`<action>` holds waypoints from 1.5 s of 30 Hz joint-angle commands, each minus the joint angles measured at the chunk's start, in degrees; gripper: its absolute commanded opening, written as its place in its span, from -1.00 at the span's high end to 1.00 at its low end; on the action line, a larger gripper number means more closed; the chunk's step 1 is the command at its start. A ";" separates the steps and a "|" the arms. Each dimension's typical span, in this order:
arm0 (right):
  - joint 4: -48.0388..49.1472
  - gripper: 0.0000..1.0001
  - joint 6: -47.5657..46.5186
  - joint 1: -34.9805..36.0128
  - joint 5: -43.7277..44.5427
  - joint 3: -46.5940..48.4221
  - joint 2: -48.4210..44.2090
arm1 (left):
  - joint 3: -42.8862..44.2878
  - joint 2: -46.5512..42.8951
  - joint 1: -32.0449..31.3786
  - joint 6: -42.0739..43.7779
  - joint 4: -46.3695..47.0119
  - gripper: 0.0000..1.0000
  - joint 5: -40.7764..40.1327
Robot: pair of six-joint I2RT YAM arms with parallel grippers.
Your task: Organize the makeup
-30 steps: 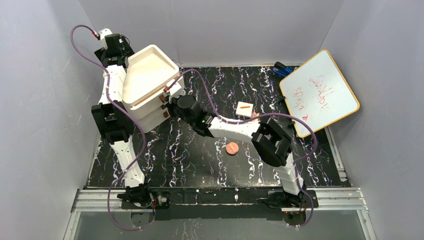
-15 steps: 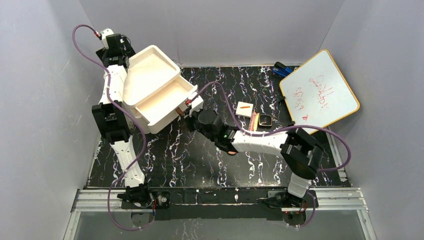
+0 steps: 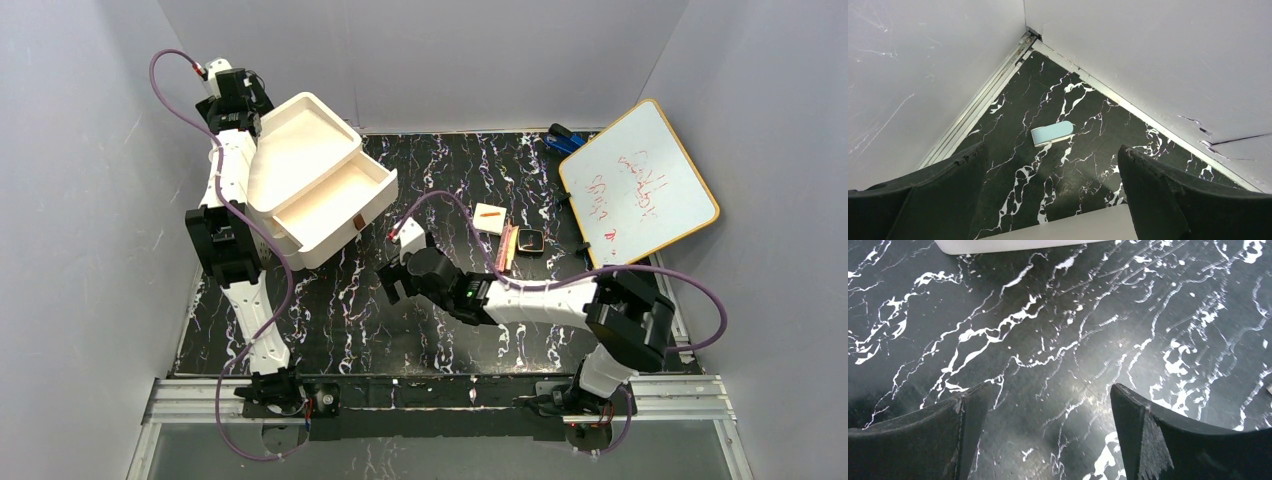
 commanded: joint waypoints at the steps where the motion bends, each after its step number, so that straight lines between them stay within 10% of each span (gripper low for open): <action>1: -2.39 -0.97 2.74 0.51 9.69 -1.18 -7.55 | 0.73 -1.22 -0.10 0.74 -0.83 -0.97 -0.05; 7: -15.62 -0.97 7.67 -5.52 22.91 4.67 -8.22 | 0.94 -1.13 -0.10 0.65 -0.91 -0.97 0.36; 16: -34.79 -0.97 23.57 -28.31 9.55 16.14 3.20 | 1.54 -0.88 -0.14 0.26 -1.38 -0.97 1.66; 45: -30.53 -0.97 18.16 -38.69 3.54 26.79 25.45 | 3.40 1.08 -0.15 0.83 -2.35 -0.97 3.39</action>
